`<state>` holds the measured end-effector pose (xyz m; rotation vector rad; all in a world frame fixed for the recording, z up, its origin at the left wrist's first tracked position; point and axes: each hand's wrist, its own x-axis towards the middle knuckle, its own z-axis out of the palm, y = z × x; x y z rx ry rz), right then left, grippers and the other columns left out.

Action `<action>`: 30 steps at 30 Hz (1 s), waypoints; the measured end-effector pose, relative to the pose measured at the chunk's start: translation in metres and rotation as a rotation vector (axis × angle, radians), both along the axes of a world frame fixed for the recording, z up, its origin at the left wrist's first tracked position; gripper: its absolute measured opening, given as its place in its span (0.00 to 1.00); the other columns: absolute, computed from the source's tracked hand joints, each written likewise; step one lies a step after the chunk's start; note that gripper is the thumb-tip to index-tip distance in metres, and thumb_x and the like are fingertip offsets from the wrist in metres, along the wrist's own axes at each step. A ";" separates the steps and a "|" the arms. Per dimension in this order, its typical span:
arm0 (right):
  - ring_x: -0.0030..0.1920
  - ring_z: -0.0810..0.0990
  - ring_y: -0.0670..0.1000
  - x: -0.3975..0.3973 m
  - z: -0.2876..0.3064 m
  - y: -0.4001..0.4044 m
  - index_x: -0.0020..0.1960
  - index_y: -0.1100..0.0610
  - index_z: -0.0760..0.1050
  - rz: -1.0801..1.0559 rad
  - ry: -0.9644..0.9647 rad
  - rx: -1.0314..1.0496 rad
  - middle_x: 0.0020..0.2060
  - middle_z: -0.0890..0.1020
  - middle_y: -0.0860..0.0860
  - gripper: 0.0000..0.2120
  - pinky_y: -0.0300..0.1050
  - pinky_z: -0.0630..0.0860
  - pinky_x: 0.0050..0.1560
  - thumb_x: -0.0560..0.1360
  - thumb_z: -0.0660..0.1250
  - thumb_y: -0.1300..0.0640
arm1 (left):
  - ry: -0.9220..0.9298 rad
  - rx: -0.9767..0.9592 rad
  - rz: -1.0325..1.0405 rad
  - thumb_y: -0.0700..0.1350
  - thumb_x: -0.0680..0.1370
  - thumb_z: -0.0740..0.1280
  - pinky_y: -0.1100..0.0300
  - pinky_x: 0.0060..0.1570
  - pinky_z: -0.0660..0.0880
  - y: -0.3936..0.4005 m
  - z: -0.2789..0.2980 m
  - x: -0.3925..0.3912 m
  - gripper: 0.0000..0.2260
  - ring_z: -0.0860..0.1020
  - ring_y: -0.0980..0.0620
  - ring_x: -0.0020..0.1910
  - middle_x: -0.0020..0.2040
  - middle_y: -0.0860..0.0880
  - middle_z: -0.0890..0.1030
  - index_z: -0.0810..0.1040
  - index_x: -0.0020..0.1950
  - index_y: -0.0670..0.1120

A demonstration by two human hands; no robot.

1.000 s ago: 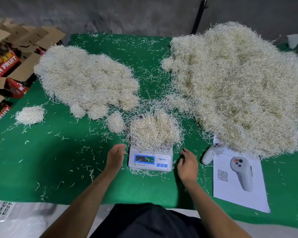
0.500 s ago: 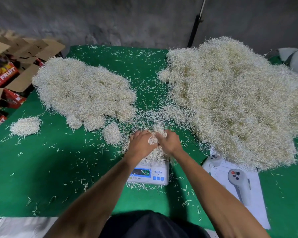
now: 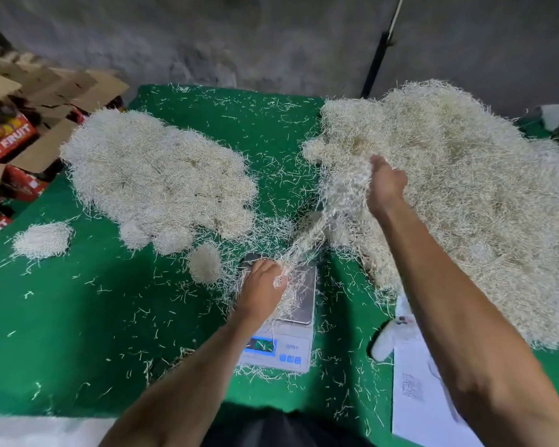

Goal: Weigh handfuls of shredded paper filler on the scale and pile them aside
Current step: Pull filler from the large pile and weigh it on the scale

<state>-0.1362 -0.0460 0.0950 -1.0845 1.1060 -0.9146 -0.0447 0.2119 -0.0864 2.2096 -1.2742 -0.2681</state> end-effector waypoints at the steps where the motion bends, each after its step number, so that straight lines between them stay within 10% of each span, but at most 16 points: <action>1: 0.52 0.79 0.47 0.001 0.010 -0.010 0.80 0.65 0.56 -0.057 -0.038 0.026 0.70 0.73 0.61 0.35 0.45 0.75 0.59 0.81 0.68 0.52 | -0.005 -0.007 0.005 0.50 0.81 0.68 0.56 0.67 0.70 0.000 -0.002 0.000 0.12 0.69 0.56 0.62 0.60 0.52 0.77 0.79 0.61 0.46; 5: 0.74 0.69 0.61 -0.005 0.021 -0.040 0.81 0.61 0.54 -0.291 -0.231 0.230 0.78 0.65 0.60 0.34 0.62 0.69 0.73 0.82 0.67 0.52 | 0.016 -0.026 0.012 0.51 0.80 0.67 0.56 0.72 0.67 -0.003 -0.005 0.001 0.15 0.69 0.55 0.66 0.63 0.51 0.77 0.79 0.64 0.46; 9: 0.69 0.75 0.62 -0.027 0.024 -0.062 0.82 0.57 0.54 -0.346 -0.353 0.277 0.76 0.68 0.60 0.33 0.59 0.81 0.60 0.84 0.62 0.46 | 0.045 -0.017 0.064 0.49 0.80 0.69 0.63 0.69 0.61 -0.005 -0.010 -0.001 0.20 0.66 0.59 0.66 0.67 0.50 0.76 0.75 0.71 0.44; 11: 0.56 0.82 0.56 -0.035 0.016 -0.059 0.79 0.58 0.59 -0.199 -0.233 0.233 0.64 0.76 0.59 0.29 0.48 0.83 0.42 0.84 0.61 0.45 | 0.072 -0.031 0.088 0.48 0.80 0.70 0.60 0.69 0.66 -0.006 -0.010 -0.002 0.20 0.69 0.56 0.66 0.66 0.50 0.77 0.76 0.70 0.44; 18: 0.70 0.73 0.65 -0.051 -0.087 -0.005 0.78 0.67 0.59 0.193 0.629 0.040 0.74 0.69 0.66 0.31 0.60 0.72 0.71 0.85 0.61 0.47 | -0.058 -0.107 0.057 0.59 0.74 0.74 0.50 0.60 0.76 -0.006 0.018 0.008 0.21 0.79 0.53 0.55 0.58 0.50 0.83 0.83 0.59 0.47; 25: 0.36 0.81 0.55 -0.075 -0.180 0.110 0.47 0.59 0.77 0.320 0.757 -0.163 0.37 0.80 0.54 0.12 0.52 0.84 0.40 0.85 0.59 0.59 | 0.085 -0.210 -0.030 0.60 0.70 0.77 0.55 0.68 0.69 0.023 0.055 0.024 0.20 0.76 0.54 0.63 0.65 0.51 0.79 0.83 0.56 0.49; 30: 0.62 0.73 0.48 -0.107 -0.241 0.195 0.72 0.54 0.72 0.461 1.058 -0.509 0.70 0.73 0.52 0.18 0.46 0.73 0.67 0.83 0.63 0.56 | 0.423 -0.280 0.176 0.59 0.73 0.75 0.70 0.59 0.69 0.069 0.036 0.024 0.20 0.76 0.65 0.61 0.61 0.59 0.79 0.80 0.60 0.50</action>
